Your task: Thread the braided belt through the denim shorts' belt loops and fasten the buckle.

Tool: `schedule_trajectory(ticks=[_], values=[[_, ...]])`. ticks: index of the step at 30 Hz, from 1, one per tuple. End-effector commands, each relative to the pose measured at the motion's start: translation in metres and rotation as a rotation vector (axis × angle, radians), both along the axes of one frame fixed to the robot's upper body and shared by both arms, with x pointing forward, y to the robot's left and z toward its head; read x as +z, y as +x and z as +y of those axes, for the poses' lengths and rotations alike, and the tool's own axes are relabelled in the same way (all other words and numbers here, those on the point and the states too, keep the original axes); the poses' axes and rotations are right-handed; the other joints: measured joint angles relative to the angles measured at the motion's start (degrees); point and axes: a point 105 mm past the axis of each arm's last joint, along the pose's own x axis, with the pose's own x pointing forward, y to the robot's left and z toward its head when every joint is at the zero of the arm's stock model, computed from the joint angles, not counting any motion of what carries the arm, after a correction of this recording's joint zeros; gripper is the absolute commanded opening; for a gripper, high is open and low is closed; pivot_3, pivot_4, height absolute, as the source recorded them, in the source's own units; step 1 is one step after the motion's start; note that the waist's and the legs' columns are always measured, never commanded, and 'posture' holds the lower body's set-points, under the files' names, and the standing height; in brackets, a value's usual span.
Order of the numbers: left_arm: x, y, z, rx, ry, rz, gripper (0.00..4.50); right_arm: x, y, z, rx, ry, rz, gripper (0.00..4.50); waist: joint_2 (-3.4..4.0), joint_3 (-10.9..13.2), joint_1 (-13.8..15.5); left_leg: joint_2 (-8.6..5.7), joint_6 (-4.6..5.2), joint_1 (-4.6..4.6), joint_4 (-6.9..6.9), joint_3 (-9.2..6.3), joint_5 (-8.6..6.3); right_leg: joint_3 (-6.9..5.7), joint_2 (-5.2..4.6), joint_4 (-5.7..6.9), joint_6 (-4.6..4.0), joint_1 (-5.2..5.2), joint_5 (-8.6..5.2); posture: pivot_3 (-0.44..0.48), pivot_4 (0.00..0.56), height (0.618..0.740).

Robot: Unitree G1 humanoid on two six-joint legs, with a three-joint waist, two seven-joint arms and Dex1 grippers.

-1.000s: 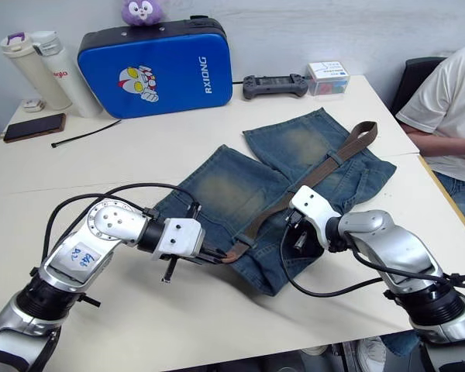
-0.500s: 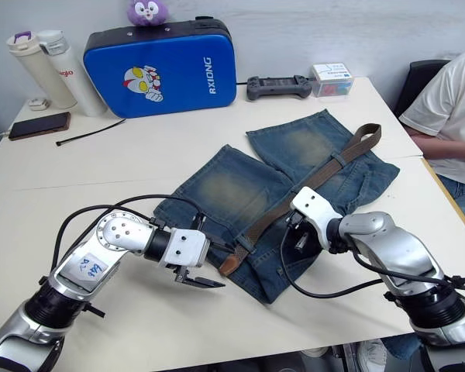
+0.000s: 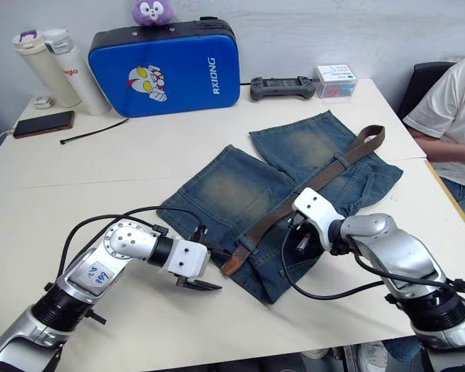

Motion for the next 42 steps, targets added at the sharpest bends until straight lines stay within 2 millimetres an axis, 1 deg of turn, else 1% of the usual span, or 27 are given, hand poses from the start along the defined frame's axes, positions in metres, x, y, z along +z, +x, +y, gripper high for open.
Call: schedule_trajectory(ticks=[1,5,6,7,12,16,20,22,23,24,26,32,36,42], values=[[0.007,0.000,-0.001,-0.008,-0.022,-0.004,2.39,-0.016,-0.004,-0.003,-0.027,-0.015,0.059,0.00,0.00,0.0,0.0,0.00,0.00,0.00,0.00,0.00,0.00,0.00,0.00,0.00,0.00,0.00,0.00,0.000,0.150,0.740],[0.009,0.005,0.002,0.012,-0.017,-0.010,0.60,-0.016,-0.004,-0.002,-0.027,-0.014,0.058,0.00,0.00,0.0,0.0,0.00,0.00,0.00,0.00,0.00,0.00,0.00,0.00,0.00,0.00,0.00,0.00,0.000,0.150,0.740],[0.010,0.007,0.002,0.014,-0.018,-0.013,0.09,-0.016,-0.004,-0.002,-0.027,-0.014,0.057,0.00,0.00,0.0,0.0,0.00,0.00,0.00,0.00,0.00,0.00,0.00,0.00,0.00,0.00,0.00,0.00,0.000,0.150,0.740],[0.011,0.007,0.002,0.016,-0.019,-0.013,0.04,-0.016,-0.004,-0.002,-0.028,-0.014,0.056,0.00,0.00,0.0,0.0,0.00,0.00,0.00,0.00,0.00,0.00,0.00,0.00,0.00,0.00,0.00,0.00,0.000,0.150,0.740],[0.017,0.010,0.004,0.016,-0.026,-0.014,0.04,-0.015,-0.003,-0.002,-0.030,-0.013,0.054,0.00,0.00,0.0,0.0,0.00,0.00,0.00,0.00,0.00,0.00,0.00,0.00,0.00,0.00,0.00,0.00,0.000,0.150,0.740],[0.028,0.013,0.003,0.016,-0.052,-0.018,0.04,-0.015,-0.002,-0.001,-0.030,-0.013,0.053,0.00,0.00,0.0,-0.1,0.00,0.00,0.01,0.00,0.00,0.00,0.00,0.00,0.00,0.00,0.00,0.00,0.000,0.150,0.740],[0.033,0.009,-0.010,0.013,-0.134,0.011,0.04,-0.015,-0.001,-0.001,-0.028,-0.013,0.050,0.00,-0.02,0.0,-0.1,0.00,0.00,0.01,0.00,0.00,0.00,0.00,0.00,-0.01,0.00,0.00,0.00,0.000,0.150,0.740],[0.023,0.007,-0.010,0.007,-0.095,-0.014,0.70,-0.015,-0.001,0.000,-0.029,-0.013,0.048,0.00,-0.03,0.0,-0.1,0.00,0.00,0.01,0.00,0.00,0.00,0.00,0.00,0.00,0.00,0.00,0.00,0.000,0.150,0.740],[0.018,0.006,-0.009,0.006,-0.075,-0.027,0.90,-0.015,-0.002,0.000,-0.029,-0.013,0.048,0.00,-0.02,0.0,-0.2,0.01,0.00,0.02,0.00,0.00,0.00,0.00,0.01,0.00,0.00,0.00,0.00,0.000,0.150,0.740],[0.014,0.006,-0.009,0.010,-0.066,-0.029,1.37,-0.015,-0.002,0.000,-0.029,-0.012,0.049,0.00,-0.02,0.0,-0.2,0.01,0.00,0.03,-0.03,0.00,0.00,0.00,0.01,0.00,0.00,0.00,0.00,0.000,0.150,0.740],[0.010,0.006,-0.010,0.029,-0.072,-0.023,2.13,-0.016,-0.002,0.000,-0.030,-0.013,0.049,0.00,-0.02,0.0,-0.2,0.01,0.00,0.04,-0.03,0.00,0.00,0.00,0.01,0.00,0.00,0.00,0.00,0.000,0.150,0.740],[0.006,0.004,-0.018,0.066,-0.116,0.003,2.13,-0.016,-0.002,-0.001,-0.034,-0.016,0.052,0.00,-0.04,0.0,-0.1,0.01,0.00,0.04,-0.02,0.00,0.00,0.00,0.01,0.00,-0.01,0.01,0.01,0.000,0.150,0.740],[0.003,0.001,-0.017,0.063,-0.113,-0.004,2.13,-0.016,-0.002,-0.001,-0.031,-0.017,0.054,0.00,-0.04,0.0,-0.1,0.01,0.00,0.03,-0.02,0.00,0.00,0.00,0.01,0.00,-0.01,0.01,0.01,0.000,0.150,0.740],[0.009,-0.005,-0.015,0.061,-0.144,0.020,2.13,-0.016,-0.003,0.000,-0.029,-0.018,0.060,0.00,-0.04,0.0,-0.1,0.01,0.00,0.03,-0.03,0.00,0.00,0.00,0.01,-0.01,-0.01,0.01,0.01,0.000,0.150,0.740]])
